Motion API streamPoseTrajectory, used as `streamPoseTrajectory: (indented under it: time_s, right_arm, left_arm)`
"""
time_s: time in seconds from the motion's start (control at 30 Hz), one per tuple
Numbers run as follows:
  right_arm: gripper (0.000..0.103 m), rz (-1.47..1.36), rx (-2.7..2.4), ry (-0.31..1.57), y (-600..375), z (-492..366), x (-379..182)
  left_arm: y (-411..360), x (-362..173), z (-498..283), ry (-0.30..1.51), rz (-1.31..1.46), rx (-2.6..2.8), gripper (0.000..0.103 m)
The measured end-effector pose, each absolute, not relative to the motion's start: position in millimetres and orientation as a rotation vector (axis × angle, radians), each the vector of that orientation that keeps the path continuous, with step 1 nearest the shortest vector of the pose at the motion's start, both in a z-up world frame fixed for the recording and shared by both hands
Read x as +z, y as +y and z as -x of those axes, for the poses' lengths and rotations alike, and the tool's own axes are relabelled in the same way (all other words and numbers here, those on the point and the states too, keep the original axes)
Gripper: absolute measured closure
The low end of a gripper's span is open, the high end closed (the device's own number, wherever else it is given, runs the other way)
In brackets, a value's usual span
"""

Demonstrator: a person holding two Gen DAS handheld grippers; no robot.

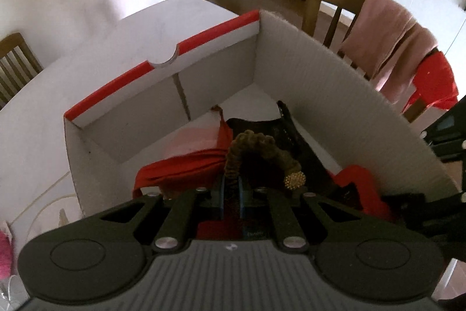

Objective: Organize objects
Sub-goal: 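Lower the beaded loop onto the red bag and open the left gripper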

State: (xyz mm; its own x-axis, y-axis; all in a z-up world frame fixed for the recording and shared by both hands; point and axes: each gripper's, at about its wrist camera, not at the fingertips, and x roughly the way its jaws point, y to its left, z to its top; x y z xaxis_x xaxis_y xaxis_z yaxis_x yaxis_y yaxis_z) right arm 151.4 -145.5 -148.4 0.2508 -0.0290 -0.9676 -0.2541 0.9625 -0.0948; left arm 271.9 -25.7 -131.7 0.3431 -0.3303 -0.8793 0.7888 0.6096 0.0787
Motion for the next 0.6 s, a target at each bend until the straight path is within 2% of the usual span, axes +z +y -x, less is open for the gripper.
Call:
streamPoseTrajectory:
  time_s: [0.6]
  right_arm:
    - [0.09,0.291,0.17,1.311,-144,-151,-150]
  left_arm:
    - [-15,-124,-261,0.952,-0.546,-0.735,0.094]
